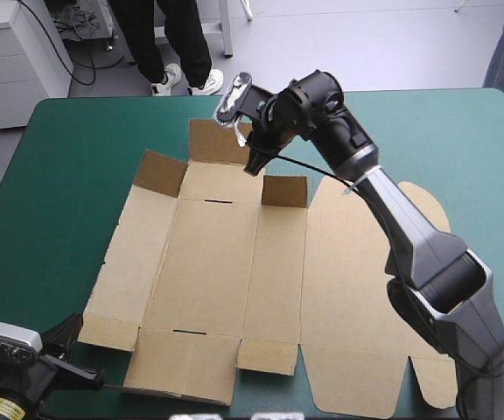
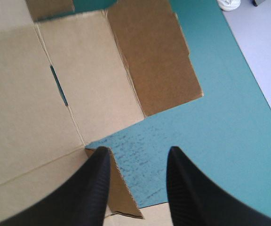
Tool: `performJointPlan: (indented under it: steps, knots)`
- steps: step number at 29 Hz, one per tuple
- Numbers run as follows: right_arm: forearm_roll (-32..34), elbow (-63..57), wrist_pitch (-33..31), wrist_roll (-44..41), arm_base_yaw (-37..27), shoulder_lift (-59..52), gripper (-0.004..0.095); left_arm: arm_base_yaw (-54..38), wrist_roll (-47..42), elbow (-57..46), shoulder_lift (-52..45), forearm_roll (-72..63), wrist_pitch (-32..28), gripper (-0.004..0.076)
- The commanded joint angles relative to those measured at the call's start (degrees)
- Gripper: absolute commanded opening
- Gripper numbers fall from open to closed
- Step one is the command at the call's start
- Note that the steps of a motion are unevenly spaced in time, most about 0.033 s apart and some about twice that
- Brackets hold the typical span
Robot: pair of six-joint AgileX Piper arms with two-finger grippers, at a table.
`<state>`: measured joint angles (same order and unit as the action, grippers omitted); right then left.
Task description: Fold the box
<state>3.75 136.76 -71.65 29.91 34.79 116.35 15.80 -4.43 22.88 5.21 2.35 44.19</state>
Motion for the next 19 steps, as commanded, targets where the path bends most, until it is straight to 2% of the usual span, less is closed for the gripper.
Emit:
performJointPlan:
  steps: [1,3,8,11,19]
  knots:
    - [-0.1,2.2,-0.1,-8.0,-0.1,-9.6,0.0120,-0.1,-0.3,1.3,0.9,-0.3,-4.1,-0.0008]
    - [1.2,2.2,-0.1,-11.0,-0.1,-12.2,-0.0016,-0.1,-0.3,1.3,0.9,-0.3,-4.1,-0.0008]
    - [1.2,1.3,-0.2,-13.9,-0.1,-18.6,-0.0012,-0.1,-0.3,1.3,0.9,-0.3,-4.1,-0.0008]
    - [1.8,-3.8,-0.2,-15.2,-0.1,-23.4,-0.0012,-0.1,-0.3,1.3,0.9,-0.3,-4.1,-0.0008]
    - [4.9,-32.9,0.3,-20.3,-0.1,-40.5,-0.0012,-0.1,-0.3,1.3,0.9,-0.3,-4.1,-0.0008]
